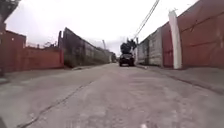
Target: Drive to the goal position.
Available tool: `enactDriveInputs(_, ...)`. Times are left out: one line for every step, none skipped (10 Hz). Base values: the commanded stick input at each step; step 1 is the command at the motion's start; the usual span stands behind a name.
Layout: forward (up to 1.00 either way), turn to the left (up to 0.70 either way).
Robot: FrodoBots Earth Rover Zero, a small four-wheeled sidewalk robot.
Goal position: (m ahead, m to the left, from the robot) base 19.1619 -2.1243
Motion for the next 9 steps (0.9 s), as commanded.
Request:
enactDriveInputs(1.0, 0.0)
enactDriveInputs(1.0, 0.0)
enactDriveInputs(1.0, 0.0)
enactDriveInputs(1.0, 0.0)
enactDriveInputs(1.0, 0.0)
enactDriveInputs(1.0, 0.0)
enactDriveInputs(1.0, 0.0)
enactDriveInputs(1.0, 0.0)
enactDriveInputs(1.0, 0.0)
